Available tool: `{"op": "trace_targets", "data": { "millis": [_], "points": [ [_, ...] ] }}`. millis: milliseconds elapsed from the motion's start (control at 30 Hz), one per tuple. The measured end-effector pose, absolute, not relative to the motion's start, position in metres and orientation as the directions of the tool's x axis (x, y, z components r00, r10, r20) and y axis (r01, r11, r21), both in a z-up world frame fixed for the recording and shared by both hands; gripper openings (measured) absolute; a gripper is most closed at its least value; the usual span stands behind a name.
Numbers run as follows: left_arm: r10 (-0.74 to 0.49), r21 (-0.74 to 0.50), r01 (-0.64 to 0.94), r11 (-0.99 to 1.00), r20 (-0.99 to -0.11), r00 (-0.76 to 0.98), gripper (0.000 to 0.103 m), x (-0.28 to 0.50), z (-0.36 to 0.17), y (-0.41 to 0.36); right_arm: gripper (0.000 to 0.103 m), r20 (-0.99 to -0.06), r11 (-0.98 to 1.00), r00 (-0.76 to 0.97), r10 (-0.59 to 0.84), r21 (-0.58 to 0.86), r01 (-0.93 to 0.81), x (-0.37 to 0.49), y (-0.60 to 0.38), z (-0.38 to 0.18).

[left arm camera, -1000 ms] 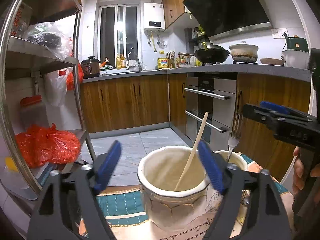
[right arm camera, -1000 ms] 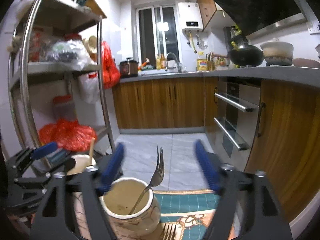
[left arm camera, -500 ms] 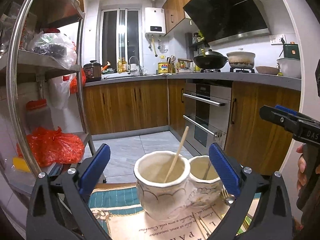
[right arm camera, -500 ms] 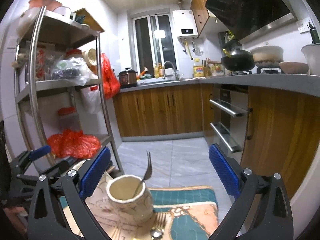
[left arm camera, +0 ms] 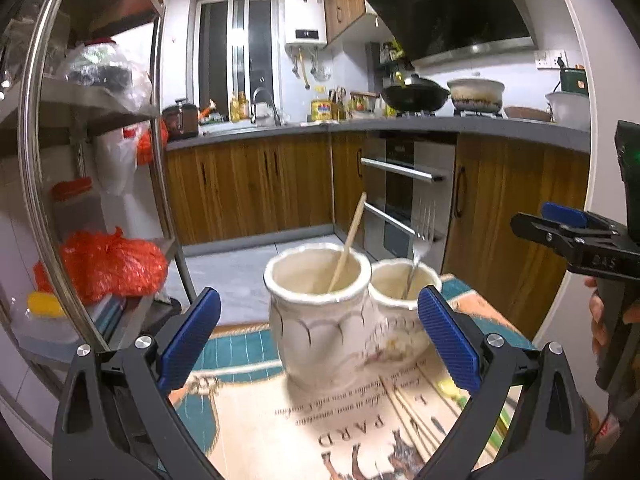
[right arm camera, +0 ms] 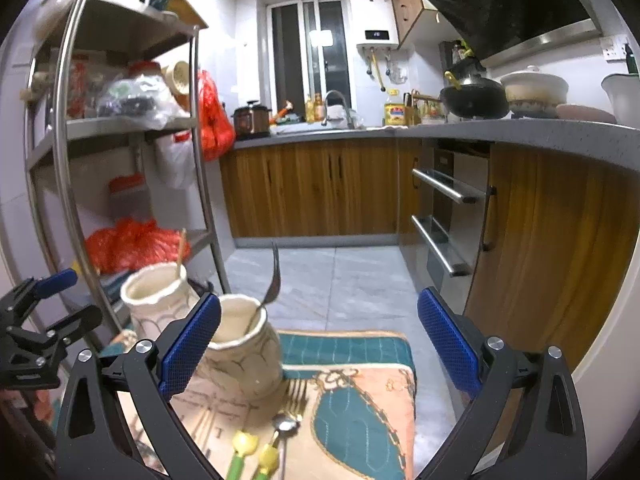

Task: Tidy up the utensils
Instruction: 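Withdraw both open grippers back over the remaining utensils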

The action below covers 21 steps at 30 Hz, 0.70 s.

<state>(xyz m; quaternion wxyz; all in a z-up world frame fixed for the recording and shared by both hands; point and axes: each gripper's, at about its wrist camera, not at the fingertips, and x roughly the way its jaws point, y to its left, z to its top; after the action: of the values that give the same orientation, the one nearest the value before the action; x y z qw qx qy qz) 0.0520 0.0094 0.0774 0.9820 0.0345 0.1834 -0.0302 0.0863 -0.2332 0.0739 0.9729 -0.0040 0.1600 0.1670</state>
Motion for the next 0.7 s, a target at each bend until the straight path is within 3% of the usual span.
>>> {"op": "trace_targets", "data": {
  "millis": [400, 700],
  "points": [
    [-0.087, -0.003, 0.099, 0.995, -0.486, 0.870, 0.097, 0.046, 0.040, 0.021, 0.098, -0.416, 0.951, 0.862, 0.288, 0.017, -0.310, 0.089, -0.247, 0.040],
    [-0.106, 0.025, 0.145, 0.989, -0.564, 0.819, 0.097, 0.053, 0.022, 0.003, 0.098, -0.527, 0.940, 0.799, 0.289, -0.003, -0.342, 0.100, -0.235, 0.015]
  ]
}}
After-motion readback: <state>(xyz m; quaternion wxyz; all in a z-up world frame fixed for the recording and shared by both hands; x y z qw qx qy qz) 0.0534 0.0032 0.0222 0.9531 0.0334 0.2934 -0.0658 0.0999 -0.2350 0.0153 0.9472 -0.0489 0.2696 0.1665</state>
